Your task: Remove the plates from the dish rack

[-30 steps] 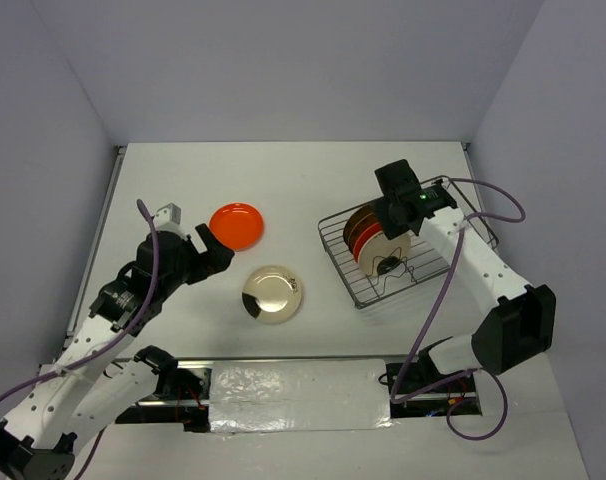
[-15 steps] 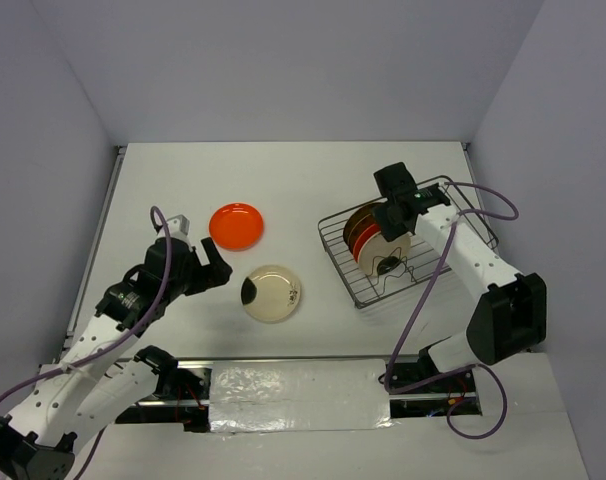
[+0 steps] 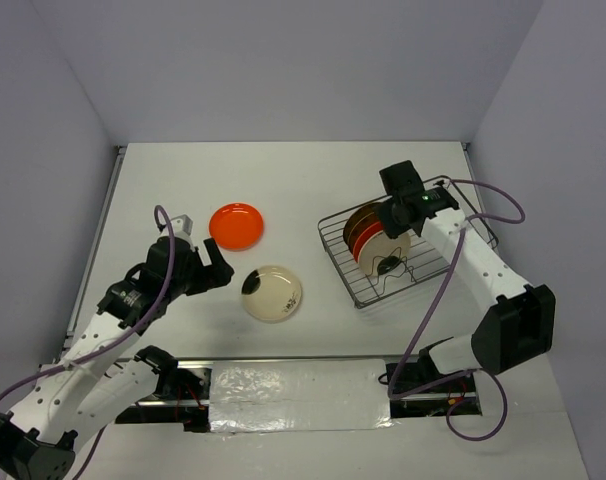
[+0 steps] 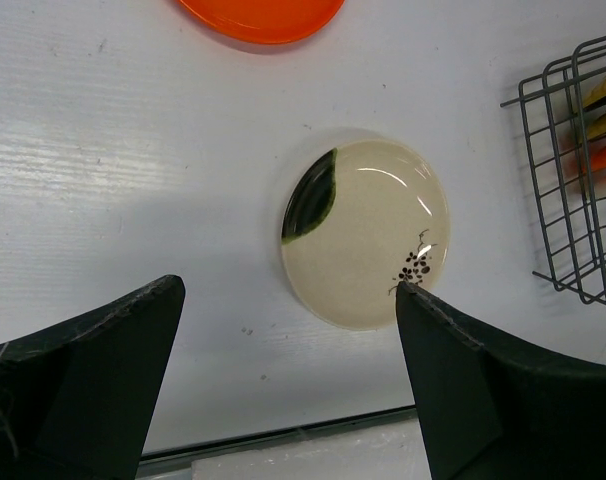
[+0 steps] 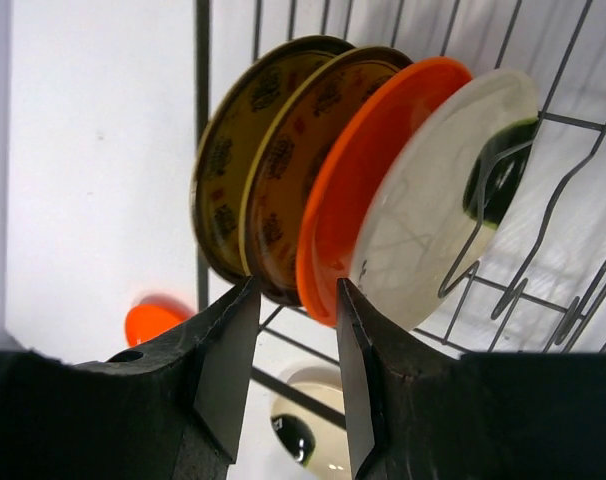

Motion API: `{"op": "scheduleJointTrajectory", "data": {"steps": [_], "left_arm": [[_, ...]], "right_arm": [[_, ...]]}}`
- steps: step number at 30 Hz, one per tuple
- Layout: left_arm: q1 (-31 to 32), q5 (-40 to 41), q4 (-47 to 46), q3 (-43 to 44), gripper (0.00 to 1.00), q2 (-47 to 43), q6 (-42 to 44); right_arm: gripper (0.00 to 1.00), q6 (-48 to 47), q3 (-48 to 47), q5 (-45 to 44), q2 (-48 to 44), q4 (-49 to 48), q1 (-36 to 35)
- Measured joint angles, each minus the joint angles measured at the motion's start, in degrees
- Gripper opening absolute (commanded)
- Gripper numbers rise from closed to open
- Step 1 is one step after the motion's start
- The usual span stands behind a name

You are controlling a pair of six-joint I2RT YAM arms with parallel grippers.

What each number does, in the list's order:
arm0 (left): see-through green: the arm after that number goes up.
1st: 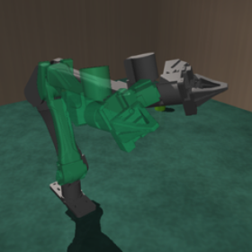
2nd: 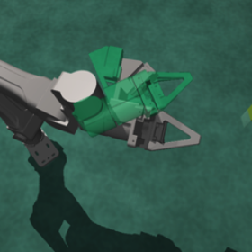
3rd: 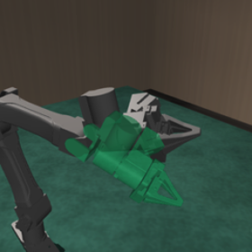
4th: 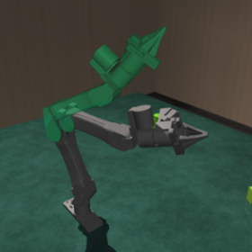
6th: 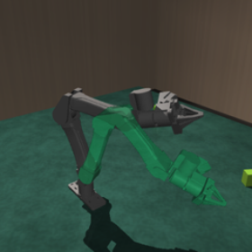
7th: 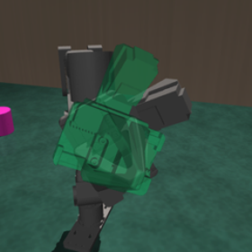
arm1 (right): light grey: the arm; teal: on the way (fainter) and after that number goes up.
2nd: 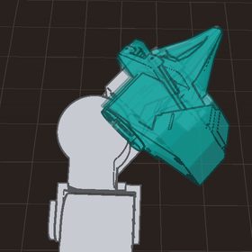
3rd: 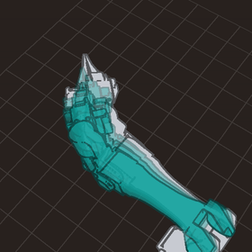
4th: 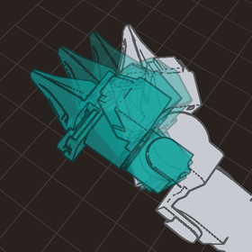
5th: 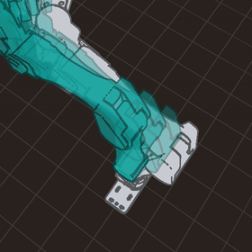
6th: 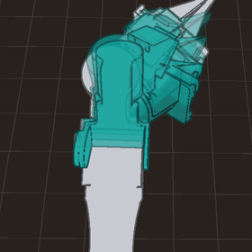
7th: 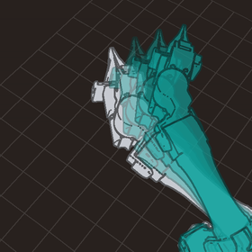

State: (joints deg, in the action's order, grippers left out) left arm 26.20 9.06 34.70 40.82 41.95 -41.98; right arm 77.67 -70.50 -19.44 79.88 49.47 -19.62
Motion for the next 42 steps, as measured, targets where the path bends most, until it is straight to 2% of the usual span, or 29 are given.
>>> {"op": "scheduleJointTrajectory", "data": {"steps": [18, 28, 42], "left_arm": [[0.00, -0.83, -0.44, 0.00, 0.99, 0.83, 0.11], [0.00, -0.85, -0.48, 0.00, 0.99, 1.36, 0.24], [0.00, -1.88, -1.42, -0.09, 1.00, 1.46, 1.33]], "right_arm": [[0.43, -0.57, -1.49, -0.07, 0.22, -0.26, 0.00], [0.40, 0.04, 6.12, -0.26, -9.49, -1.88, 0.02], [0.40, -1.29, 12.72, 1.57, -9.22, -10.97, 0.07]]}}
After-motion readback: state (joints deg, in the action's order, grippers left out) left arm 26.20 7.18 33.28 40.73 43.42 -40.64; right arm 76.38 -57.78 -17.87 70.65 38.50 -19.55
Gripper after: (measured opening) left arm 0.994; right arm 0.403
